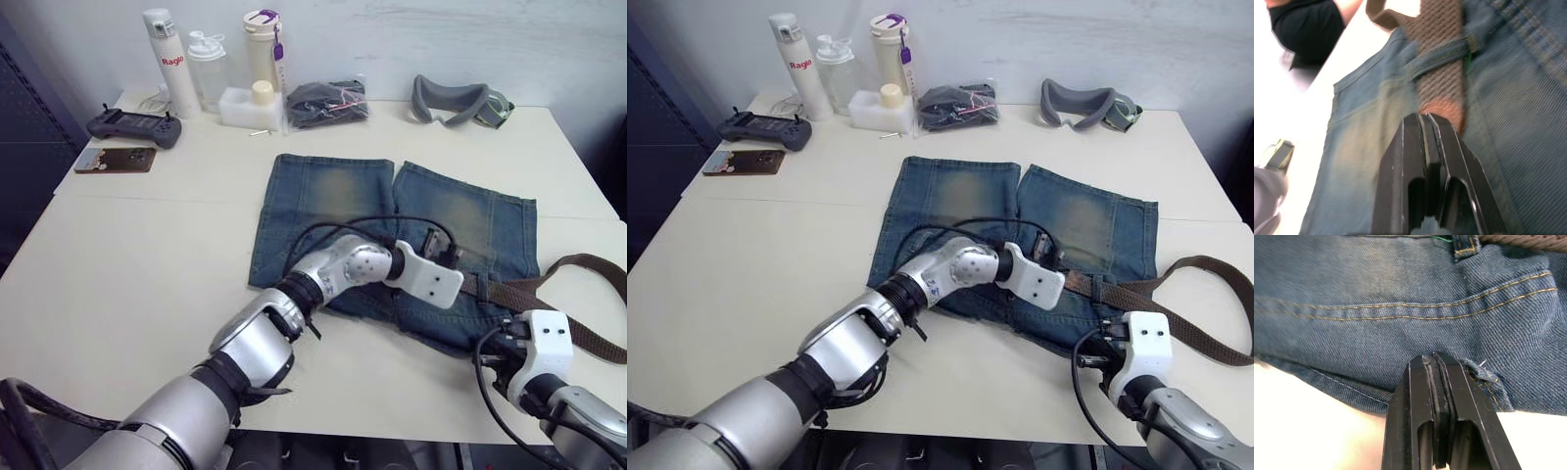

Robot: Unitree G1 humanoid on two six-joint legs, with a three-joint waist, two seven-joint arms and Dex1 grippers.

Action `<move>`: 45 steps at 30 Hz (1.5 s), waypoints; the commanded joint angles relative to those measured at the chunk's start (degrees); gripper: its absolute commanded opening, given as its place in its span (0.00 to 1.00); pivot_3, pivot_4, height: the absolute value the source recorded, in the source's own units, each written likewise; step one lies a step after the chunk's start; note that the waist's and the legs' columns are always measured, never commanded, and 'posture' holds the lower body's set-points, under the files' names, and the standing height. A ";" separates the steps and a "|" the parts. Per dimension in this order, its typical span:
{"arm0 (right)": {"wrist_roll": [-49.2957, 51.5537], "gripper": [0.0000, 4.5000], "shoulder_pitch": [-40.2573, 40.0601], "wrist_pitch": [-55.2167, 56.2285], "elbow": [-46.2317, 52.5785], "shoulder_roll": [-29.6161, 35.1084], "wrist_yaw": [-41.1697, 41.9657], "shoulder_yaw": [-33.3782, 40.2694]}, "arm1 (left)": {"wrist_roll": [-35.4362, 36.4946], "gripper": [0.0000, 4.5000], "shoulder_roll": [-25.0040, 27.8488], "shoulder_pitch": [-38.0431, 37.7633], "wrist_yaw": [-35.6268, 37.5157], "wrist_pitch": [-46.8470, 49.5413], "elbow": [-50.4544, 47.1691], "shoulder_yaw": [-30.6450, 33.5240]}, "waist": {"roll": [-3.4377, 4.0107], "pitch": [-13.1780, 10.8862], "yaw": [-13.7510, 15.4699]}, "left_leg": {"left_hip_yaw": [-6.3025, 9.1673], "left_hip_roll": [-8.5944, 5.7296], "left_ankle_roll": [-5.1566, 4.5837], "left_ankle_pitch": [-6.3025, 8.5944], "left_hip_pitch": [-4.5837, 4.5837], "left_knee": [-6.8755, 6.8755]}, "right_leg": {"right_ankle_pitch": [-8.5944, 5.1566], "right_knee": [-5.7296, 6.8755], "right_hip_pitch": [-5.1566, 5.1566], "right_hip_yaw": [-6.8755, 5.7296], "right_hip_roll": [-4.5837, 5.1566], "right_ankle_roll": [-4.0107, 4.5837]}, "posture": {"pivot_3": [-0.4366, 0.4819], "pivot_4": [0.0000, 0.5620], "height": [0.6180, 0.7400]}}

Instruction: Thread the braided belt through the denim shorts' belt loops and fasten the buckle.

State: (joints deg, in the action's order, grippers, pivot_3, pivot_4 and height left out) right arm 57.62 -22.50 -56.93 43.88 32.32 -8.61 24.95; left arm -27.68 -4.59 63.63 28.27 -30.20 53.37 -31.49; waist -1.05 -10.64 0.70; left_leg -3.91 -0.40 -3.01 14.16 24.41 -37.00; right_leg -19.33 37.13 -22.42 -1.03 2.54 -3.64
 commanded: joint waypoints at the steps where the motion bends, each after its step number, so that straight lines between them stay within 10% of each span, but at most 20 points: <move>1: -1.30 0.00 0.71 -0.89 -1.49 0.57 0.59 -0.24 | 6.31 0.02 -0.33 -2.97 7.35 6.24 -5.95 3.20 | 0.00 0.00 -0.05 | 0.00 0.00 0.00 0.00 0.00 -0.02 | 0.00 0.02 0.00 0.00 0.01 0.00 | 0.48 0.27 0.98; 4: -1.86 0.00 1.30 -1.30 -1.61 0.42 1.04 -0.43 | 16.23 0.08 -3.88 -3.44 11.57 22.18 -6.33 10.68 | 0.01 0.00 -0.03 | 0.00 0.00 0.00 0.00 -0.02 -0.08 | 0.00 0.09 0.01 0.00 0.03 0.00 | 0.48 0.27 0.98; 11: -2.95 0.00 1.40 -1.44 -1.00 -0.37 1.61 -0.83 | 45.85 0.67 -10.64 6.04 9.32 66.78 -6.48 37.16 | -0.04 -0.01 -0.44 | 0.05 0.00 0.00 -0.02 0.02 -0.24 | -0.08 0.28 -0.03 -0.08 -0.02 0.02 | 0.48 0.27 0.98; 18: -3.98 0.00 1.43 -1.02 -0.51 -1.61 1.41 -1.42 | 57.31 0.67 -7.83 13.34 6.47 104.46 -3.67 44.14 | -0.04 -0.01 -0.66 | 0.04 -0.03 0.17 -0.07 -0.11 -0.16 | -0.12 0.35 0.02 -0.05 -0.02 -0.03 | 0.48 0.27 0.98; 33: -4.76 0.00 1.66 -1.03 -0.24 -2.14 1.54 -1.09 | 56.66 0.67 -9.52 14.39 -15.81 94.41 10.56 55.25 | -0.05 -0.01 -0.33 | 0.02 -0.03 0.94 -0.21 -0.25 -0.07 | -0.16 0.49 -0.01 0.00 -0.02 0.05 | 0.48 0.27 0.98; 45: -5.26 0.00 1.30 -1.08 0.39 -3.16 1.15 -1.17 | 52.93 0.67 -10.88 15.28 -17.70 88.43 14.05 51.56 | -0.05 -0.01 -0.08 | -0.01 -0.03 1.28 -0.03 -0.26 -0.07 | -0.16 0.49 -0.01 0.02 -0.02 0.06 | 0.48 0.27 0.98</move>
State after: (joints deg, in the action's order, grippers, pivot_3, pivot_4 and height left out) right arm 53.03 -20.61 -57.48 44.00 29.80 -7.01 23.68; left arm 25.87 -14.52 77.33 9.75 58.61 66.67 21.06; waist -1.10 -10.65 0.62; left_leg -3.92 -0.42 -1.72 14.13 24.15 -37.07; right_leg -19.49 37.62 -22.43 -1.02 2.51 -3.58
